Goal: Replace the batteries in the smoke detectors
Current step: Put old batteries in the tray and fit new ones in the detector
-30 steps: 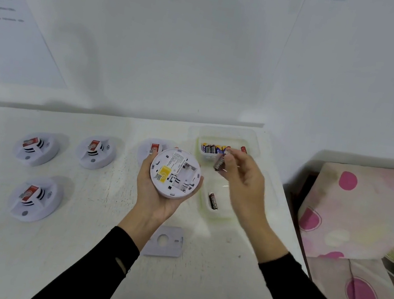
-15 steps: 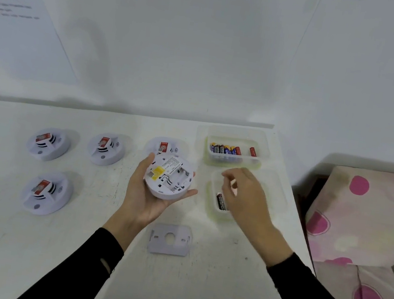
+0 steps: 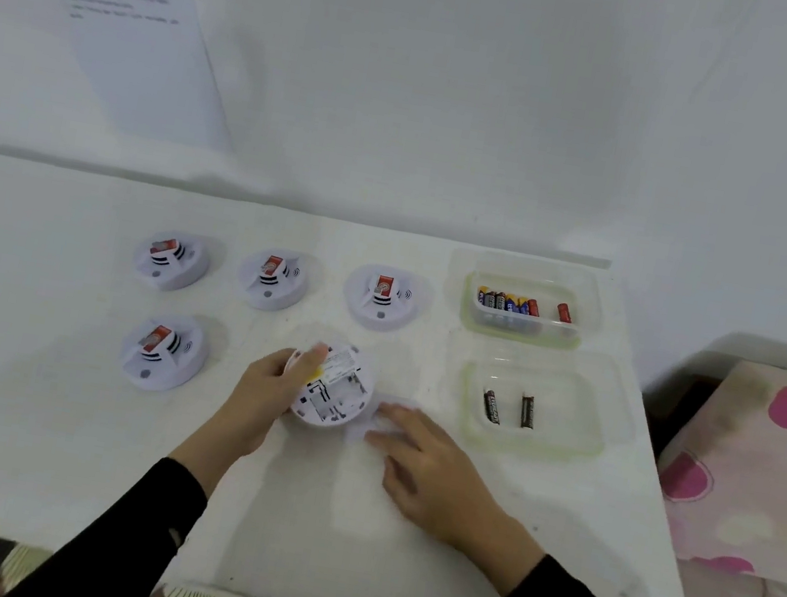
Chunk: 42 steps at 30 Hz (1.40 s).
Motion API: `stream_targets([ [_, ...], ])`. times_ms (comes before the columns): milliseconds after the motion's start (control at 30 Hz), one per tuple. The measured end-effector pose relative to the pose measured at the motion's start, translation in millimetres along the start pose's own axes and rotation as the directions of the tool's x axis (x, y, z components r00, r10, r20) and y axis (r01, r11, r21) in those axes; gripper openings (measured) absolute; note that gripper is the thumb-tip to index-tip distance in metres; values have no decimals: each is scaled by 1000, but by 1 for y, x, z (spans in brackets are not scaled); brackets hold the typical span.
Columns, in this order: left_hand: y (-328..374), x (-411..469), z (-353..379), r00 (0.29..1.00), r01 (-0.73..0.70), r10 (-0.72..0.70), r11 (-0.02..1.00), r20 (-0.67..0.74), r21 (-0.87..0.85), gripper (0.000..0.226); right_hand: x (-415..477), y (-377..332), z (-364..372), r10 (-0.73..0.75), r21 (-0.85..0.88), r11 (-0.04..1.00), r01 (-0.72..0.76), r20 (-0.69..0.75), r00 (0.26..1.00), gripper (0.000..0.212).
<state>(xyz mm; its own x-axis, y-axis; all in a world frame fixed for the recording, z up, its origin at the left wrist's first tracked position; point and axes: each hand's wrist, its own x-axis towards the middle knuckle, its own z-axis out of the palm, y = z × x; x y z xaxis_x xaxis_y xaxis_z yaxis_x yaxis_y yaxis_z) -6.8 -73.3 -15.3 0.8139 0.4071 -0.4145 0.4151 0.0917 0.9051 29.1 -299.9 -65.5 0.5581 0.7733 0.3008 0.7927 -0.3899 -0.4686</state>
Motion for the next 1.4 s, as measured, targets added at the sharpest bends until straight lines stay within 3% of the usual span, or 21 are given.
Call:
stream_targets([
  [100, 1, 3, -7, 993, -112, 116, 988, -35, 109, 25, 17, 5, 3, 25, 34, 999, -25, 13, 1000, 36],
  [200, 2, 11, -11, 984, -176, 170, 958, 45, 227, 22, 28, 6, 5, 73, 71, 995, -72, -11, 997, 34],
  [367, 10, 31, -17, 969, -245, 215, 909, 124, 338, 16, 32, 9, 13, 214, 99, 973, -207, -64, 975, 48],
  [567, 17, 46, -18, 954, -280, 211, 883, 214, 376, 14, 35, 0, 6, 353, 221, 913, -343, -5, 936, 53],
  [733, 18, 54, -23, 938, -302, 200, 871, 282, 386, 14, 37, -5, 3, 379, 233, 903, -361, -34, 925, 52],
  [867, 26, 65, -25, 952, -276, 180, 853, 247, 443, 33, 40, -11, 1, 416, 260, 881, -395, -31, 909, 54],
  [1033, 56, 93, 4, 920, -392, 337, 782, 201, 484, 57, 46, -12, -1, 507, 299, 829, -472, -47, 861, 49],
  [1167, 72, 116, 46, 907, -419, 317, 607, 277, 676, 97, 54, -11, -5, 561, 299, 801, -518, -72, 825, 43],
  [1267, 72, 127, 60, 920, -392, 207, 478, 332, 786, 108, 57, -11, -9, 581, 311, 790, -528, -107, 807, 41],
  [1333, 73, 131, 62, 916, -402, 233, 488, 328, 775, 100, 60, -13, -11, 574, 333, 793, -510, -128, 809, 39],
  [1400, 80, 123, 58, 911, -411, 273, 645, 309, 644, 90, 64, -15, -15, 563, 362, 799, -480, -170, 808, 38],
])
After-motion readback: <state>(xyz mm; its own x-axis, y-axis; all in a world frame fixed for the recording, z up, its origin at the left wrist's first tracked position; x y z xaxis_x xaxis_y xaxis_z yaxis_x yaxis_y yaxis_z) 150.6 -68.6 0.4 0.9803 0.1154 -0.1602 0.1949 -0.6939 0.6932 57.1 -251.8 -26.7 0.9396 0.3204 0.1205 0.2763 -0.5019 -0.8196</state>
